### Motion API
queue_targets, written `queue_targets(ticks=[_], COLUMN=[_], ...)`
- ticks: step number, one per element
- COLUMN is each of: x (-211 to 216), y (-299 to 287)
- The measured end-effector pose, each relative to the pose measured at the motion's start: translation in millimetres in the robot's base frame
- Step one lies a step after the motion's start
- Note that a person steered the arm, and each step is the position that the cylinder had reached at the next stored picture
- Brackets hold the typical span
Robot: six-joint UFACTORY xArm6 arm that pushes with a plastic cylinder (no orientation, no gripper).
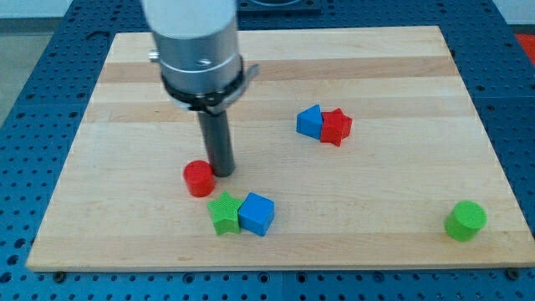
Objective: Push the red star into red circle
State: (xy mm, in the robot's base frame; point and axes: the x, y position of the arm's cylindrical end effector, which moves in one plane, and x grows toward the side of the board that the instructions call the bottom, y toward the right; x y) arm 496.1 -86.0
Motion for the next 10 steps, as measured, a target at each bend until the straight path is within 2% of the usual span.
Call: queue_targets(ticks=[1, 2, 3, 4, 5, 6, 7, 8, 10], x=[-1.2, -22.1, -61.0, -99.6, -127.2, -114.1, -58.2, -32.1, -116.9], y=[51.5, 149.5, 221.4, 255.4, 269.0, 248.6, 248.4, 237.5, 258.1])
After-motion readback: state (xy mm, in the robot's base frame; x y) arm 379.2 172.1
